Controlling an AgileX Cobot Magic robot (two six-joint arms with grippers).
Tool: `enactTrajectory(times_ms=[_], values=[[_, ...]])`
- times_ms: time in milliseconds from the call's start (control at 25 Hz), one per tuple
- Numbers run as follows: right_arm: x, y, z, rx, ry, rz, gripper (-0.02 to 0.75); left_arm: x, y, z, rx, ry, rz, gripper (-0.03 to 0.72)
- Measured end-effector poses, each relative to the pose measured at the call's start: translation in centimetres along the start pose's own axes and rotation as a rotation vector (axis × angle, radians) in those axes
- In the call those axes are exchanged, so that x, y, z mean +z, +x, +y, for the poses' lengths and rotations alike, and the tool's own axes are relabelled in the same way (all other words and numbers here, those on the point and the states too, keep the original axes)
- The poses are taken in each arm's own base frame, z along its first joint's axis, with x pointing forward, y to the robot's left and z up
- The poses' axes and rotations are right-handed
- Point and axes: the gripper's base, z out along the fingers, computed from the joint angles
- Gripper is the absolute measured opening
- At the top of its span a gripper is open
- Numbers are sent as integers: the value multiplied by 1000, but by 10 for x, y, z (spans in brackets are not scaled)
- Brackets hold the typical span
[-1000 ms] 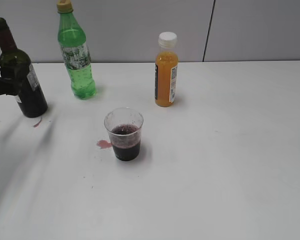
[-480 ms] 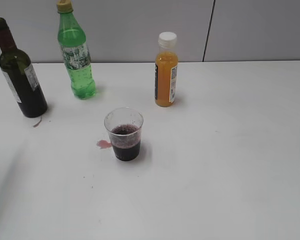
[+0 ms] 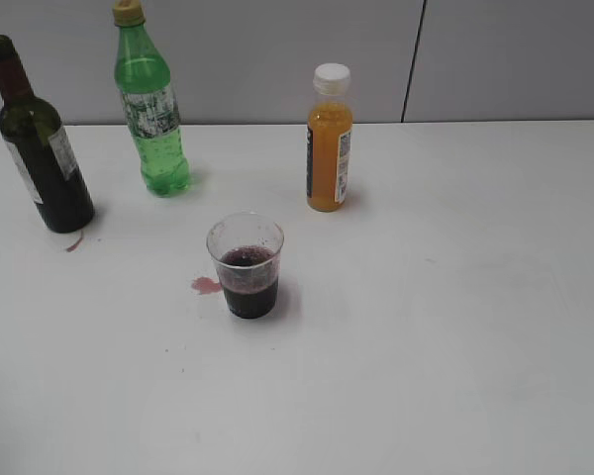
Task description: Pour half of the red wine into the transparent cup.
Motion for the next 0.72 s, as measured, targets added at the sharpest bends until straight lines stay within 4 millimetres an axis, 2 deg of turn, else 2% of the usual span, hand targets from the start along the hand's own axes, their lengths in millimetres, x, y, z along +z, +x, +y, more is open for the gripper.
enactTrajectory(times_ms=[200,320,560,720], values=[[0,0,0,0,0,0,589,-35,25,-1,-1,12,-79,630],[0,0,0,0,0,0,589,-48,46,0,0,15,-136,627],[0,0,0,1,0,0,589,-50,89,1,2,19,-278,624],[0,0,0,1,0,0,589,-54,108,2,6,22,-350,620]])
